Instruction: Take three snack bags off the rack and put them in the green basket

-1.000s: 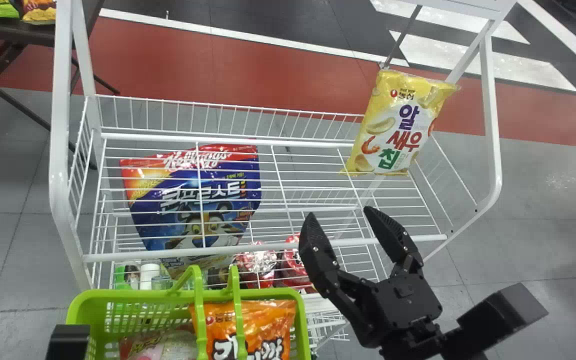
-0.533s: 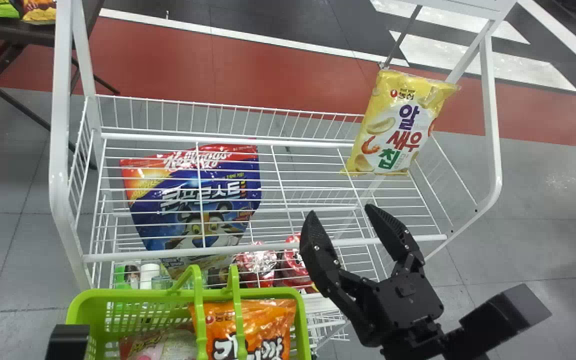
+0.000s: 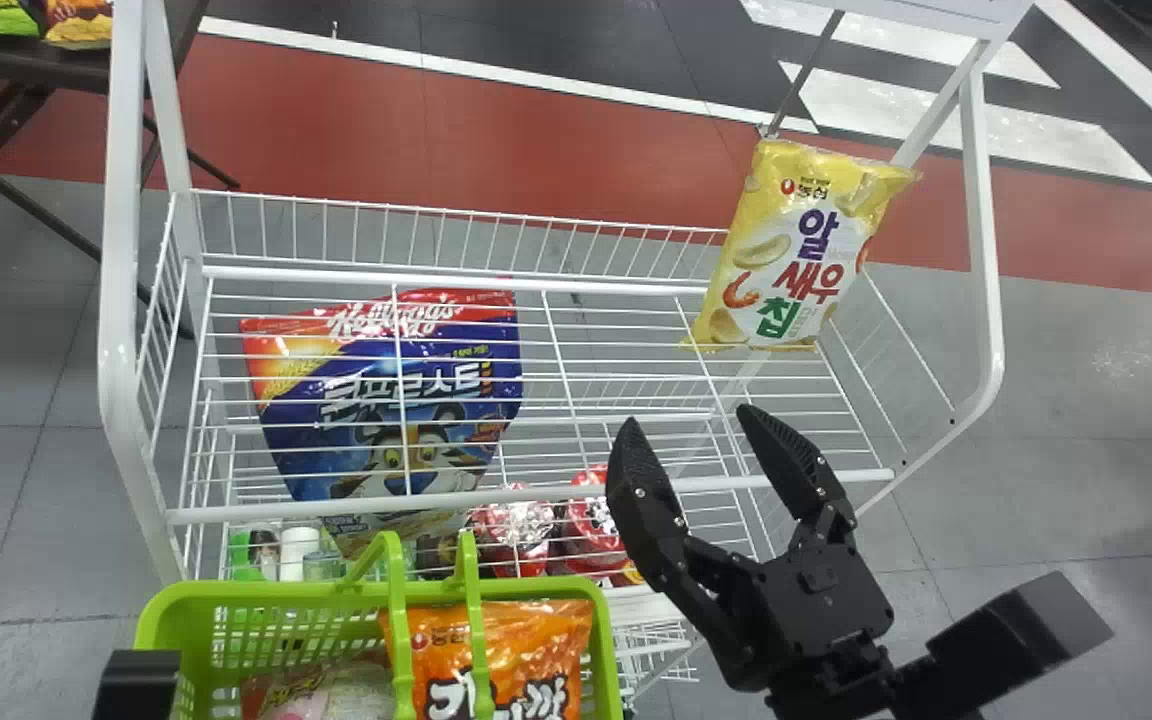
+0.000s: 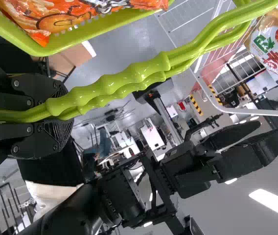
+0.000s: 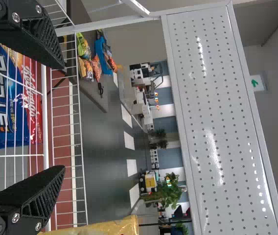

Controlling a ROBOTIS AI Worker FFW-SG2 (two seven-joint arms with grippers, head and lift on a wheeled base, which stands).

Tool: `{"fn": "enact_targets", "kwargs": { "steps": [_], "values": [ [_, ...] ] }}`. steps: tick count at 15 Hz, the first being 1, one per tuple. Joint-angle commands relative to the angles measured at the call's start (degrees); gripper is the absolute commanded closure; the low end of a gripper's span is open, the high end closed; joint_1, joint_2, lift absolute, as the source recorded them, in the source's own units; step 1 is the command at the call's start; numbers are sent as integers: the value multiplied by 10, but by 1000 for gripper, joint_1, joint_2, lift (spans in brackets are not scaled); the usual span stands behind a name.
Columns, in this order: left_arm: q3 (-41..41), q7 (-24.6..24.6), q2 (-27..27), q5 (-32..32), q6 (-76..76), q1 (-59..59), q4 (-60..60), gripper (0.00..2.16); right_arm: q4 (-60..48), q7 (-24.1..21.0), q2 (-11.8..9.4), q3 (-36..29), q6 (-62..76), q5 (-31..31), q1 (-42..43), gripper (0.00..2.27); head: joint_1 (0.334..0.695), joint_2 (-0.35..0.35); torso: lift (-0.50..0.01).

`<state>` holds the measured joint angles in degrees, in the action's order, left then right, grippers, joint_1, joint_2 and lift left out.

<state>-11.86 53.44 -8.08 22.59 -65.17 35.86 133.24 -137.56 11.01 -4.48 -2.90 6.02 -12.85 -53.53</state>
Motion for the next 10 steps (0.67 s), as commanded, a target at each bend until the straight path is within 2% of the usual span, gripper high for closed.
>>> {"fn": "enact_targets", "kwargs": {
  "steps": [1, 10],
  "values": [
    [0, 0, 0, 0, 0, 0, 0, 1231, 1, 0, 0, 0, 2, 0, 0, 87, 695, -350, -22],
    [0, 2, 0, 1, 2, 1, 0, 1231, 4, 1, 1, 0, 9, 0, 0, 87, 695, -350, -22]
  ]
}}
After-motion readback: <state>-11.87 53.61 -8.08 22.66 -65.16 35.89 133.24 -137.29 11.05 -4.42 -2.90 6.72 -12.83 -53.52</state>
